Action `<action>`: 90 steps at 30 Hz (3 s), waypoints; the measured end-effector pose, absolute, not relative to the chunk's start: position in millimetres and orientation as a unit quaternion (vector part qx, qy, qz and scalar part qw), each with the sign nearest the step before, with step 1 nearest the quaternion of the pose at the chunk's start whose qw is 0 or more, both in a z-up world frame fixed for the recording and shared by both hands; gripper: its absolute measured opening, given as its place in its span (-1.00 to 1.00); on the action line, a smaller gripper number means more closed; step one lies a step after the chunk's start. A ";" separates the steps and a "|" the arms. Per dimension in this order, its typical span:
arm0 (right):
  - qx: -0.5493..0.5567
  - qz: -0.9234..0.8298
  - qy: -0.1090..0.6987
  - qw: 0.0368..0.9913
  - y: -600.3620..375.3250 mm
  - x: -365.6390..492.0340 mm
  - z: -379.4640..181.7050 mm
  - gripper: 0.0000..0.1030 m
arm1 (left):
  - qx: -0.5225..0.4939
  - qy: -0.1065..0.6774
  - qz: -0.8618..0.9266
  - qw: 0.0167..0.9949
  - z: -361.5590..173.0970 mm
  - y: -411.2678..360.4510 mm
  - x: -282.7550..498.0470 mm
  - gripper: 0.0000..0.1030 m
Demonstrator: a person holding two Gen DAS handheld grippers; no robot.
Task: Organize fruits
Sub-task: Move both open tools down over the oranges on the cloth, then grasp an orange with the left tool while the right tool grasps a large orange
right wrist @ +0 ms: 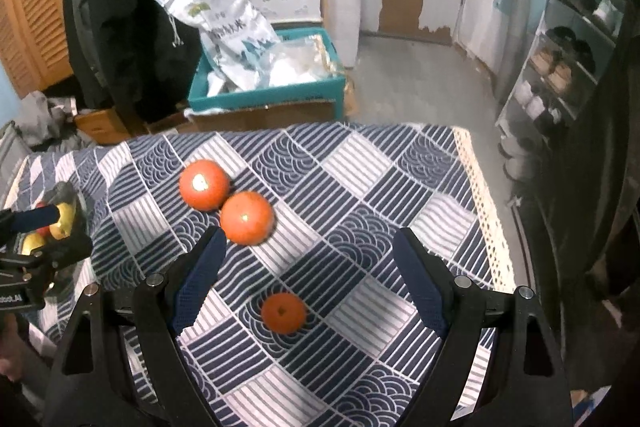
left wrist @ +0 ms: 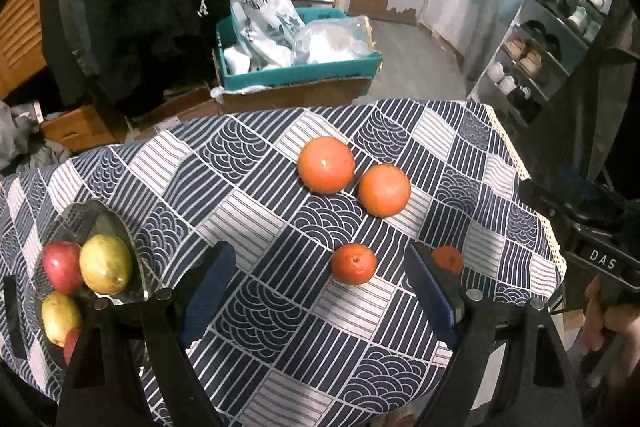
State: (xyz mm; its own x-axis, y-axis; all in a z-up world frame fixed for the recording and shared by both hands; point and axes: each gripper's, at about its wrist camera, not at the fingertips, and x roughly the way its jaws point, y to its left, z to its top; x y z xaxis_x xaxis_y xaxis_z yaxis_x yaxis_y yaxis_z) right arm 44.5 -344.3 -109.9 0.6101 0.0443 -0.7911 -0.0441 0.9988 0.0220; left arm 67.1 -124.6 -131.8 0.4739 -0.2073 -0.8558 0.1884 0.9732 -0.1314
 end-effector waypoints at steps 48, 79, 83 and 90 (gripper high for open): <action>0.046 0.033 0.536 0.843 -347.6 86.7 -199.5 0.64 | 0.020 0.570 -0.151 0.807 -247.0 -164.5 105.6 -0.08; 0.011 0.099 0.575 0.812 -271.1 160.7 -252.3 0.59 | -0.058 0.564 -0.089 0.819 -234.5 -73.7 129.0 -0.08; 0.008 0.098 0.580 0.809 -267.4 162.0 -257.1 0.31 | -0.060 0.562 -0.091 0.820 -231.3 -72.4 128.0 -0.08; -0.001 0.089 0.564 0.821 -270.0 153.0 -255.1 0.25 | -0.062 0.554 -0.092 0.825 -221.1 -69.6 123.1 -0.08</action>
State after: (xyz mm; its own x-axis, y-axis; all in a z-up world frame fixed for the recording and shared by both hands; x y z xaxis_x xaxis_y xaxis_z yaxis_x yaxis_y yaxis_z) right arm 153.0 -270.0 -255.1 0.3481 0.1451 -0.9262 -0.1466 0.9842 0.0991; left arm 123.1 -69.6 -221.1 0.3703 -0.2201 -0.9025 0.0838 0.9755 -0.2035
